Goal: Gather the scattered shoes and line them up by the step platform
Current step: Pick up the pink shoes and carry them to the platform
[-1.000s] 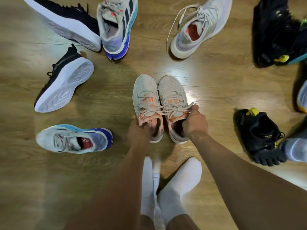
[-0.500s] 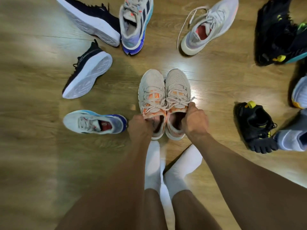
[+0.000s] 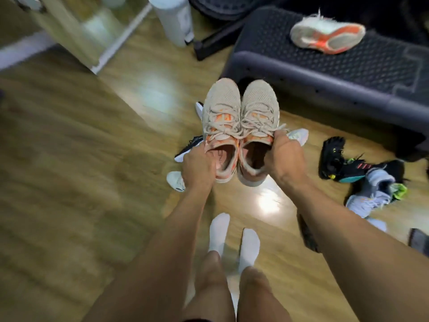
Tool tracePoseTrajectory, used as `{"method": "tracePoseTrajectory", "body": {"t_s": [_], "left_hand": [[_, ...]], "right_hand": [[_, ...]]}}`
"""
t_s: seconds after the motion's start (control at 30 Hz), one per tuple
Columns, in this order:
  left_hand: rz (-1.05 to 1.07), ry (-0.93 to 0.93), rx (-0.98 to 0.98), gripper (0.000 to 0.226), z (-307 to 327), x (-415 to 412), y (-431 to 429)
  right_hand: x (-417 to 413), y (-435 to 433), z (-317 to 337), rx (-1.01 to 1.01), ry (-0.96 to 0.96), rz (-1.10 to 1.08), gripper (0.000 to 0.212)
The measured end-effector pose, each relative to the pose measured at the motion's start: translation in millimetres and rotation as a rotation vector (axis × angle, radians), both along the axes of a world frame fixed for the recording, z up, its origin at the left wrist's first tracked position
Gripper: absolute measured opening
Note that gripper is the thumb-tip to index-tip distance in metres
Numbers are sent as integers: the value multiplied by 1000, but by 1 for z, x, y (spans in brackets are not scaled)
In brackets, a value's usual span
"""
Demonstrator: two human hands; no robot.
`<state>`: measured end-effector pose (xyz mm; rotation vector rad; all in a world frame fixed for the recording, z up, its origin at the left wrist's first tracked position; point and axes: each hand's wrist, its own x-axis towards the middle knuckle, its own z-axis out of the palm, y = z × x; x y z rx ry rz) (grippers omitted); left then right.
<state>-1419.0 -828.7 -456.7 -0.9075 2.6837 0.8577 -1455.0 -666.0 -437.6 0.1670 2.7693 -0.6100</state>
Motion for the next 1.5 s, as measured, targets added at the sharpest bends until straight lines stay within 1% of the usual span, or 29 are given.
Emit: {"method": "tracePoseTrajectory", "body": {"t_s": [0.13,0.27,0.43,0.6,0.77,0.9,1.03,1.17,1.23,1.37,1.43,1.5], "left_hand": [[70,85,-54,25,113,18,-22],[121,207,-144,27,205,42,-56],[204,311,-262,33,287,80,-119],[327,416,-322,35,339,141,-208],[453,450,-354,29,364,213,-308],[566,420,-365,27,368,256,-373],[648,377,-342,28,358,277,-429],[758,296,-303,29,336,283,-501],[833,279,-280,29,329,284,-542],[954,215,-292,30,316,295,-621],[1019,203,-280,30,309,305,-660],[1097,200,-264,30,300,318,-695]], "right_hand": [[14,-23,115,5,126,89,36],[30,-56,205,-22,219,147,33],[55,-124,285,-55,356,254,26],[96,-217,344,-127,474,410,24],[146,-329,371,-191,558,543,24],[176,-407,375,-184,543,651,24],[182,-480,362,-170,530,741,22],[173,-572,338,-164,481,832,21],[168,-621,329,-204,442,886,23],[170,-717,319,-270,305,1008,26],[175,-769,314,-264,254,1067,29],[184,-817,310,-242,244,1144,29]]}}
